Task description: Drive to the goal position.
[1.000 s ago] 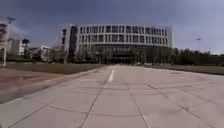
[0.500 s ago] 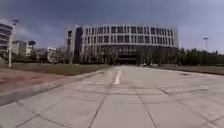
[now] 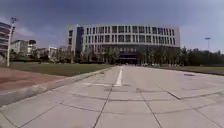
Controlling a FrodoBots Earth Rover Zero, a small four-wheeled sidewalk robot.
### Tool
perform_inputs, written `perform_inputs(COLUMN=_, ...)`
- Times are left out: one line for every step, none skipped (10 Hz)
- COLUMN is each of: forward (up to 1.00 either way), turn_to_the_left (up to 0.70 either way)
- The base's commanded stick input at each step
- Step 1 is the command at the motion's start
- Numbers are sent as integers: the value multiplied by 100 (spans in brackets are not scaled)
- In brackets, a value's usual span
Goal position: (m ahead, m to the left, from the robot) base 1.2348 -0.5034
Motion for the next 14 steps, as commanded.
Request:
perform_inputs(forward=70, turn_to_the_left=-1)
perform_inputs(forward=70, turn_to_the_left=-1)
perform_inputs(forward=70, turn_to_the_left=-1)
perform_inputs(forward=70, turn_to_the_left=-1)
perform_inputs(forward=70, turn_to_the_left=-1)
perform_inputs(forward=70, turn_to_the_left=-1)
perform_inputs(forward=70, turn_to_the_left=-1)
perform_inputs(forward=70, turn_to_the_left=-1)
perform_inputs(forward=70, turn_to_the_left=-1)
perform_inputs(forward=70, turn_to_the_left=-1)
perform_inputs(forward=70, turn_to_the_left=-1)
perform_inputs(forward=70, turn_to_the_left=-1)
perform_inputs(forward=65, turn_to_the_left=-1)
perform_inputs(forward=56, turn_to_the_left=-1)
